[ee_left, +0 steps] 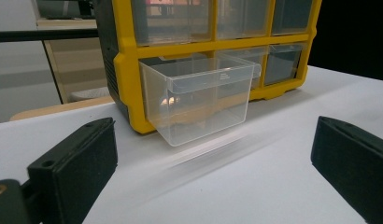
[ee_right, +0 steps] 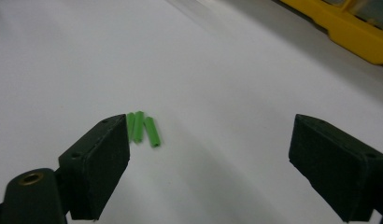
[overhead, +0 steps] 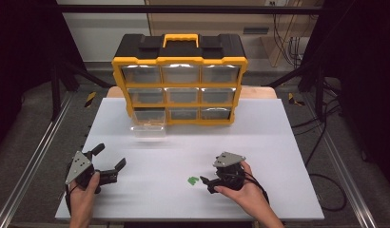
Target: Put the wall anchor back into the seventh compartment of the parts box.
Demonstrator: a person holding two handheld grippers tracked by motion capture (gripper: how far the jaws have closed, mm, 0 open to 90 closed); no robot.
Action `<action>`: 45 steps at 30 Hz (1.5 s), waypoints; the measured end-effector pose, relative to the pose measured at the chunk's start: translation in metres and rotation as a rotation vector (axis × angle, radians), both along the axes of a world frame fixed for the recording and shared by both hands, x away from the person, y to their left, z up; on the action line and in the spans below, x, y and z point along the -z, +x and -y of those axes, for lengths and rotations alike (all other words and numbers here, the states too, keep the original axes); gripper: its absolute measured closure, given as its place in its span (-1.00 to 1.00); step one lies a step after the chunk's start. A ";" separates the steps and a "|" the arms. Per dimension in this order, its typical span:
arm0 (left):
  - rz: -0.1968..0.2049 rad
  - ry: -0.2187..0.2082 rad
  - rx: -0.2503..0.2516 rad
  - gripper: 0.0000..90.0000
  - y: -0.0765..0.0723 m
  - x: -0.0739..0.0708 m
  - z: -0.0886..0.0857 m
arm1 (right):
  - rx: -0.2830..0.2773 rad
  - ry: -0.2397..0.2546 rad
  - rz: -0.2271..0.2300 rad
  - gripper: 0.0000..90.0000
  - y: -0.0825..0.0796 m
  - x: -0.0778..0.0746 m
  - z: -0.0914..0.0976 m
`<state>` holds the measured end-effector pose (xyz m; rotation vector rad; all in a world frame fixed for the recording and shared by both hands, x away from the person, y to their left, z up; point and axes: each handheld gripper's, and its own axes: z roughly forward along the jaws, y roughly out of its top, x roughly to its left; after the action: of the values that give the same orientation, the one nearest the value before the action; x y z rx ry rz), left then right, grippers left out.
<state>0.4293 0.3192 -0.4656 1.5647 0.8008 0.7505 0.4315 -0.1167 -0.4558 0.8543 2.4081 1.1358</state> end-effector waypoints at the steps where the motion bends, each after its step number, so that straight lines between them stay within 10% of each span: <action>1: 0.000 0.000 0.000 -0.99 0.000 0.000 0.000 | -0.009 0.002 -0.006 -0.65 0.001 0.000 -0.003; 26: 0.001 0.005 0.010 -0.99 0.001 0.000 0.001 | -0.078 -0.015 -0.135 0.45 0.014 0.010 -0.036; 45: -0.003 0.012 0.015 -0.98 0.002 0.000 0.002 | -0.106 -0.073 -0.176 0.73 0.016 0.023 -0.040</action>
<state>0.4314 0.3171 -0.4659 1.5813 0.7872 0.7444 0.4477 -0.0771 -0.4790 0.8435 2.6498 1.0414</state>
